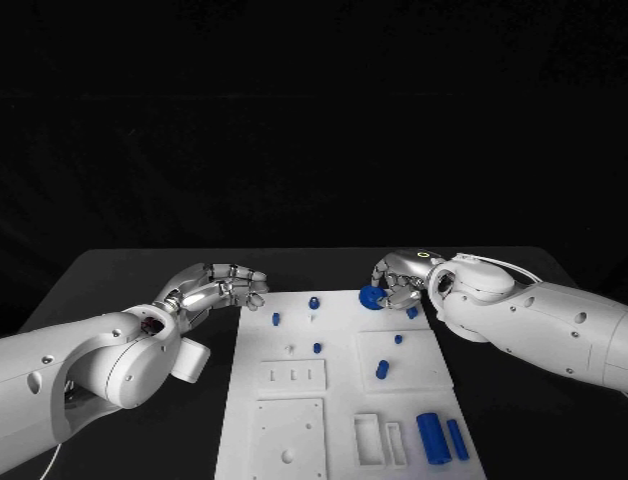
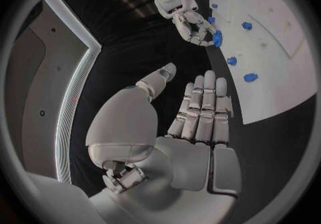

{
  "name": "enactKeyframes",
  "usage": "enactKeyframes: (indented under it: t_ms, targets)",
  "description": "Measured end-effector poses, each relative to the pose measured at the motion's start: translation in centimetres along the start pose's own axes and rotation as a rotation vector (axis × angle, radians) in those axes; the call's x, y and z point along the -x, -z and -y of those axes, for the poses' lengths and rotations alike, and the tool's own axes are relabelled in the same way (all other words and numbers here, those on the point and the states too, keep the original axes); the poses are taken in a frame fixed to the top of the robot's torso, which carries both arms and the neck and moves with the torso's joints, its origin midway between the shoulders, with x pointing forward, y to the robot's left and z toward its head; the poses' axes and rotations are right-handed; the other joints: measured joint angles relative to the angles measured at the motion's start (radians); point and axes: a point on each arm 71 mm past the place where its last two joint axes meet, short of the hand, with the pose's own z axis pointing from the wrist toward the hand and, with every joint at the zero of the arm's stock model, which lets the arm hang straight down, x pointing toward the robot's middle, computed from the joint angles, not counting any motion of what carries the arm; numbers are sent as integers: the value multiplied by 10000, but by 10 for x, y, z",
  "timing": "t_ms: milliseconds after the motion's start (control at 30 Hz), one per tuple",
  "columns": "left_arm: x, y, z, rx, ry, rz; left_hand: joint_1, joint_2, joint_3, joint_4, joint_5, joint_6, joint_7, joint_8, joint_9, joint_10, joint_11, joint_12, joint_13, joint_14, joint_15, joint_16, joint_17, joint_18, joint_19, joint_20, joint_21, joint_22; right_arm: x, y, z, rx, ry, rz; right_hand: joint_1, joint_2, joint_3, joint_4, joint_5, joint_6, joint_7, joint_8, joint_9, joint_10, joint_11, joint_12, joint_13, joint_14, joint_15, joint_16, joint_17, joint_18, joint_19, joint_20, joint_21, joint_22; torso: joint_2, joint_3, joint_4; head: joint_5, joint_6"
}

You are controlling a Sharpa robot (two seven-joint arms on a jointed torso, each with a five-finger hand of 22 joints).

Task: Assemble the parts on the task board

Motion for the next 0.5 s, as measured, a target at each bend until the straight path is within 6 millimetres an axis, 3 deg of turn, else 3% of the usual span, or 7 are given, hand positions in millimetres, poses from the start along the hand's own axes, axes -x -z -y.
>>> enactKeyframes:
  t_ms: [200,500]
  targets:
    - [0,0,0,10,-4,-1,0,0,0,0,0,0,0,0,-1,0,0,-36,0,0,0,0,-1,-1,0,0,0,0,1,-1,1,-11,-77,-117,-281,-13,-226,-153,1866,-106,106,-60,4,-4,5,0,33,7,8,-73,146,-2,-24,-24,62,0,0,-4,-2,-1,-6]
    - [0,0,0,25,-7,-4,0,0,0,0,0,0,0,-38,8,0,0,-36,-8,0,0,0,9,-1,0,0,0,6,1,-2,0,-11,-107,-204,-766,26,-1103,-490,2878,-199,195,-106,44,-63,64,-1,57,67,73,-172,318,-150,-71,-68,140,0,-2,-3,-1,-5,-24]
